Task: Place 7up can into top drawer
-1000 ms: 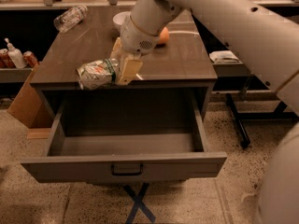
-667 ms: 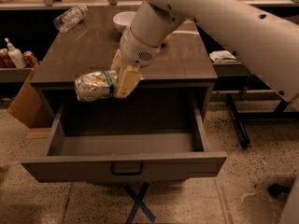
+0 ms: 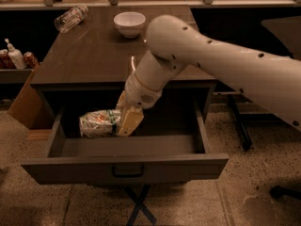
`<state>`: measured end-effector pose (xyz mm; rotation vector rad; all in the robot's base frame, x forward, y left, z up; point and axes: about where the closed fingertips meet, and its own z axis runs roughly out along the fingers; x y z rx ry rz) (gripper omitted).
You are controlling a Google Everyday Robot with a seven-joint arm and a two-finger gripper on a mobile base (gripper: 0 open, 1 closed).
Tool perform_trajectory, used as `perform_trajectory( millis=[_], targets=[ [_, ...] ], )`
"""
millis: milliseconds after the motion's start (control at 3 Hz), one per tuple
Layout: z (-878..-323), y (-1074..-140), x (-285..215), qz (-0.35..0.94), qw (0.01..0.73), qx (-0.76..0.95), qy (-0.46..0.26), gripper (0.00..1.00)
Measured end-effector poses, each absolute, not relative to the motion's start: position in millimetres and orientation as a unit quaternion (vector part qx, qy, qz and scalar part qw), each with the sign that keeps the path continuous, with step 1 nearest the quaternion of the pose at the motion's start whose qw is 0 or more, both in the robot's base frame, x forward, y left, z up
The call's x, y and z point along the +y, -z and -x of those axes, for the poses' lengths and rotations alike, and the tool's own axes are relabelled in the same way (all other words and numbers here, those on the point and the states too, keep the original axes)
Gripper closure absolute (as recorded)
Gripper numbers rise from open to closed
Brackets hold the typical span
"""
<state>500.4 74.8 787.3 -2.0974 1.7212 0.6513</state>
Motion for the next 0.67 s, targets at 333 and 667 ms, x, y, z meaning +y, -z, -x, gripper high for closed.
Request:
perform_trajectory(
  millis=[333, 667],
  targets=[
    [-501, -783, 76, 0.739, 0.176, 0.61, -0.226, 1.0],
    [-510, -760, 57, 0.717, 0.165, 0.644, -0.21, 1.0]
  ],
)
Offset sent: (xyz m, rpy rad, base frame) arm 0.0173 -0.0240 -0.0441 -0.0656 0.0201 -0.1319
